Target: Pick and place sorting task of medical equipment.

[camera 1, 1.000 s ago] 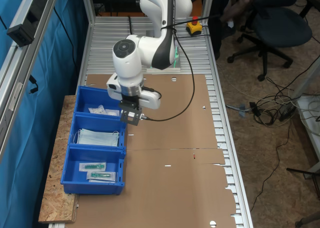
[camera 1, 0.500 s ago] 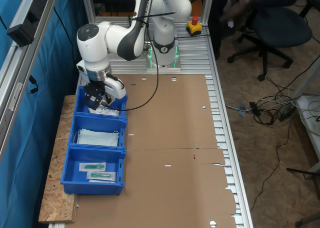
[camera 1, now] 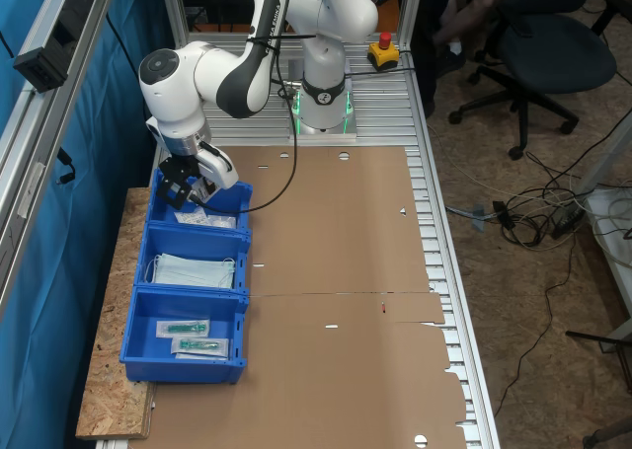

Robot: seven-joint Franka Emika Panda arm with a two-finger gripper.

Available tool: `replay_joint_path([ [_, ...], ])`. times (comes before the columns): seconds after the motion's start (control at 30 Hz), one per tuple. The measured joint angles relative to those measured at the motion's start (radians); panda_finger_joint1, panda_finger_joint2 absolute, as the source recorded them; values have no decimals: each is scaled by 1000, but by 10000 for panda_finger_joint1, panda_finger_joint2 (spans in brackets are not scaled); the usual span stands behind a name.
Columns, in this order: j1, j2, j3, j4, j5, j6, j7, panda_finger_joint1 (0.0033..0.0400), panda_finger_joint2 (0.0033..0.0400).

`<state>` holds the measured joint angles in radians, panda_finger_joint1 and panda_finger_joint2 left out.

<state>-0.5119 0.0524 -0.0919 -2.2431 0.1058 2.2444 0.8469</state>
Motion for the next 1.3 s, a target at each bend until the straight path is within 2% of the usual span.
replay_joint_path([
  [0.47,0,0,-2,-22,0,-15,0,56,56],
  [1.3,0,0,-4,-23,0,-20,0,56,56],
])
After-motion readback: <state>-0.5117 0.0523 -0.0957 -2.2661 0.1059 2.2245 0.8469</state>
